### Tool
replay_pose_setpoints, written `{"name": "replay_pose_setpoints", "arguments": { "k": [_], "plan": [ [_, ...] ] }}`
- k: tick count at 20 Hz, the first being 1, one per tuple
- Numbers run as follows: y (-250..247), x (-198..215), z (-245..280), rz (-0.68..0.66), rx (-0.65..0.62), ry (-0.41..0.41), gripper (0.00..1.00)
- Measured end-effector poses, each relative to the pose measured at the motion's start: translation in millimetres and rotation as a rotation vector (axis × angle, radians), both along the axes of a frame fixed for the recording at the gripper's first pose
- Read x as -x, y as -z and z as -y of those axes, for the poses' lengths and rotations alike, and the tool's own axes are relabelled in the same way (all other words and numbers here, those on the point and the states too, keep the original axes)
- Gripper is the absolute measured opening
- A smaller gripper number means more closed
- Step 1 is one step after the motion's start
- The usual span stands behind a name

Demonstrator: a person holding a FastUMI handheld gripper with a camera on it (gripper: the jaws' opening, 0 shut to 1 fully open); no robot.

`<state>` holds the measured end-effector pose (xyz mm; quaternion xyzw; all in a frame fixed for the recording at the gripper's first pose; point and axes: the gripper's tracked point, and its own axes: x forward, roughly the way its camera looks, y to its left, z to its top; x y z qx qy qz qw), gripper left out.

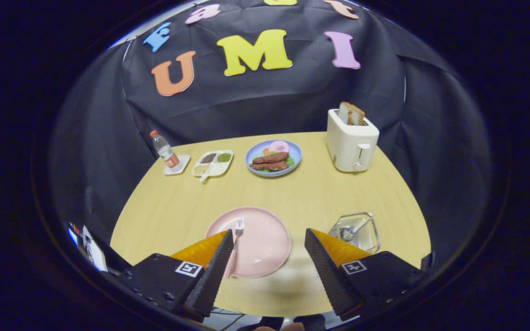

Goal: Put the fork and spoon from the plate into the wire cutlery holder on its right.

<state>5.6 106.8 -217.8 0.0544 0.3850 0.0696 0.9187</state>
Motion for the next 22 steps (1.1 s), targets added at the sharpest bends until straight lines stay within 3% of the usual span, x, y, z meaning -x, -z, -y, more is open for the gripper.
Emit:
{"name": "replay_pose_setpoints", "arguments": {
  "k": [6, 14, 19, 22],
  "plan": [
    [70.5, 12.2, -53.6, -0.044, 0.099, -0.066, 0.95],
    [121.4, 5.7, -72.8, -0.122, 0.144, -0.057, 0.91],
    [141.1, -0.9, -77.8, -0.191, 0.126, 0.001, 0.67],
    [150.3, 0.3, -74.2, -0.227, 0.127, 0.013, 0.44]
  ]
}}
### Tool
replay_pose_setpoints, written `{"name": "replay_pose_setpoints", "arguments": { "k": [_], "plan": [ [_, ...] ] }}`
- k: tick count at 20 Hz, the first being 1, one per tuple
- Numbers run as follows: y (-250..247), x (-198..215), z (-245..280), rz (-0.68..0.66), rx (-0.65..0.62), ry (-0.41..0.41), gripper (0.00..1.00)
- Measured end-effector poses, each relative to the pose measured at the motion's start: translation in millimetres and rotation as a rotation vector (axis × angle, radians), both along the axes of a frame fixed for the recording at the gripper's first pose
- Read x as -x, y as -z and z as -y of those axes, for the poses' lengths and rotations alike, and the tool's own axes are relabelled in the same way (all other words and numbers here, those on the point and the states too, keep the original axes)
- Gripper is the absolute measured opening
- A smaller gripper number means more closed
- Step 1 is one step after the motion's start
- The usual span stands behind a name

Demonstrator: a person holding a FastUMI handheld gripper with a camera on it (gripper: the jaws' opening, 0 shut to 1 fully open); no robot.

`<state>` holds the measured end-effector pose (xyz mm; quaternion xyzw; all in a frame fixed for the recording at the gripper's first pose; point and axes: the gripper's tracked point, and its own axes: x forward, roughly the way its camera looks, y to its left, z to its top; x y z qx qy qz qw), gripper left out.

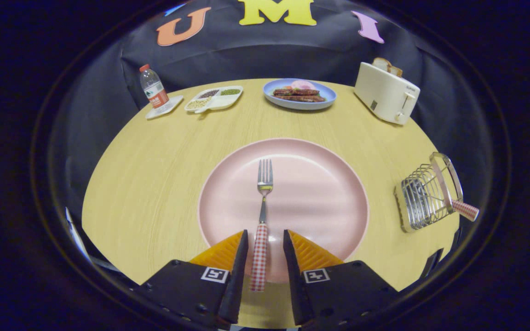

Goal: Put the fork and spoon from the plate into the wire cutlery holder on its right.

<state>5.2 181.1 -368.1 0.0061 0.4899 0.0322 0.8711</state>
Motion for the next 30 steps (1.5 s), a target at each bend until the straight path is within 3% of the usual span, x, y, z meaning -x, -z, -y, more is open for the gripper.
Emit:
{"name": "replay_pose_setpoints", "arguments": {
  "k": [1, 2, 6, 15, 20, 26, 30],
  "plan": [
    [0.9, 0.4, 6.6, -0.011, 0.024, 0.015, 0.24],
    [1.3, 1.6, 9.4, -0.02, 0.029, 0.029, 0.1],
    [-6.7, 3.5, 22.6, -0.048, 0.029, 0.06, 0.01],
    [-87.8, 13.3, 51.4, -0.058, -0.045, 0.07, 0.01],
    [-146.2, 15.7, 109.7, -0.059, -0.07, 0.113, 0.01],
    [-177.8, 32.0, 199.9, -0.185, -0.06, 0.156, 0.01],
    [-180.0, 46.4, 231.9, -0.317, -0.056, 0.186, 0.01]
  ]
}}
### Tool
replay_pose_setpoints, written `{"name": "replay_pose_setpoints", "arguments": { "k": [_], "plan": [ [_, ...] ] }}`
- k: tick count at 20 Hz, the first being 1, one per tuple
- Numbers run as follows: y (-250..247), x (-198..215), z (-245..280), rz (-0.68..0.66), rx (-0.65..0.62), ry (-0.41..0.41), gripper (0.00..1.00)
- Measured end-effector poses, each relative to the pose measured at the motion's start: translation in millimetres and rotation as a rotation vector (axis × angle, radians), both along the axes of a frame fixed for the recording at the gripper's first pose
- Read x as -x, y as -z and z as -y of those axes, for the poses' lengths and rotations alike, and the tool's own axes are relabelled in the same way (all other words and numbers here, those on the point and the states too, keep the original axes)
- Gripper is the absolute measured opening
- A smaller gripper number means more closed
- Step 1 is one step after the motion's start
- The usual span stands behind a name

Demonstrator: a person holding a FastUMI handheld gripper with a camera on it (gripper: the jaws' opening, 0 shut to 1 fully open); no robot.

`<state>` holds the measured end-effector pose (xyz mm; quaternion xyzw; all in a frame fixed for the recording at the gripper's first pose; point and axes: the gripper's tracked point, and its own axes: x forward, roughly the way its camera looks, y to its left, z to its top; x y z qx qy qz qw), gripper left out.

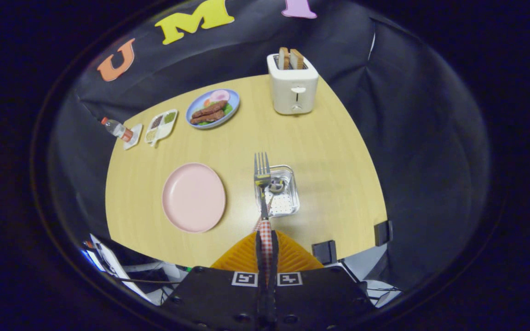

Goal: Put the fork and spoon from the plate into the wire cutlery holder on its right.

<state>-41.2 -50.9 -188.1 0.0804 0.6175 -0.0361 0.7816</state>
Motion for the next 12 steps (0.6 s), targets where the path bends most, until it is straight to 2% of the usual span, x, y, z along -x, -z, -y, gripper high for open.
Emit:
{"name": "replay_pose_setpoints", "arguments": {
  "k": [5, 7, 12],
  "plan": [
    [16.1, 12.2, 4.8, -0.193, -0.079, 0.003, 0.01],
    [22.1, 12.3, 2.3, -0.26, -0.11, 0.031, 0.01],
    [36.7, -1.6, 10.1, -0.356, -0.11, 0.073, 0.01]
  ]
}}
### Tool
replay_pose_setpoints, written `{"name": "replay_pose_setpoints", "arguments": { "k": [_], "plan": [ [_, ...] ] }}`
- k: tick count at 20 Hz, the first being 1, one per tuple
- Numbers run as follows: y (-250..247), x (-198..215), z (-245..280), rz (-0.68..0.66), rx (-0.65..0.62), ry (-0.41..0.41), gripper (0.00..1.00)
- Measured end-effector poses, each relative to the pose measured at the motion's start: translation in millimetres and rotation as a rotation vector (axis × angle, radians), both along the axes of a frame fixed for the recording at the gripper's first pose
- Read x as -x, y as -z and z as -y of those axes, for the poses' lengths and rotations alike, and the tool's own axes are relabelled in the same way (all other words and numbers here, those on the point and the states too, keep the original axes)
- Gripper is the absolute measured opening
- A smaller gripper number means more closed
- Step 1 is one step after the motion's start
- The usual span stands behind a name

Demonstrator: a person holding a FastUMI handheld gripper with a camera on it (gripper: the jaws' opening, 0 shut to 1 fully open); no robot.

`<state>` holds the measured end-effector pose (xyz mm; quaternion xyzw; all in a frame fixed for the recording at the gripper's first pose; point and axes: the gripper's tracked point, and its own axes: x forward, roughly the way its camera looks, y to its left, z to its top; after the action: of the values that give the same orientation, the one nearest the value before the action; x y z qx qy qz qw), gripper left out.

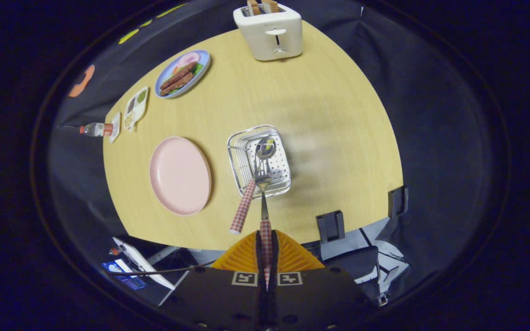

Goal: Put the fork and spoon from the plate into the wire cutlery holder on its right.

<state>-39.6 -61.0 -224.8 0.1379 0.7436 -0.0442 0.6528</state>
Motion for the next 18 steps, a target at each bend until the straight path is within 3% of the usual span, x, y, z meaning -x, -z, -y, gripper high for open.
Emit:
{"name": "replay_pose_setpoints", "arguments": {
  "k": [9, 12, 14, 15, 18],
  "plan": [
    [17.4, -22.5, 2.9, -0.064, -0.007, 0.047, 0.03],
    [20.9, -31.7, 2.9, -0.045, -0.016, 0.07, 0.12],
    [16.8, -37.4, 1.0, -0.017, -0.029, 0.066, 0.12],
    [15.1, -40.5, 3.2, 0.006, -0.019, 0.057, 0.21],
    [5.7, -54.8, 5.6, 0.113, 0.008, 0.018, 0.33]
  ]
}}
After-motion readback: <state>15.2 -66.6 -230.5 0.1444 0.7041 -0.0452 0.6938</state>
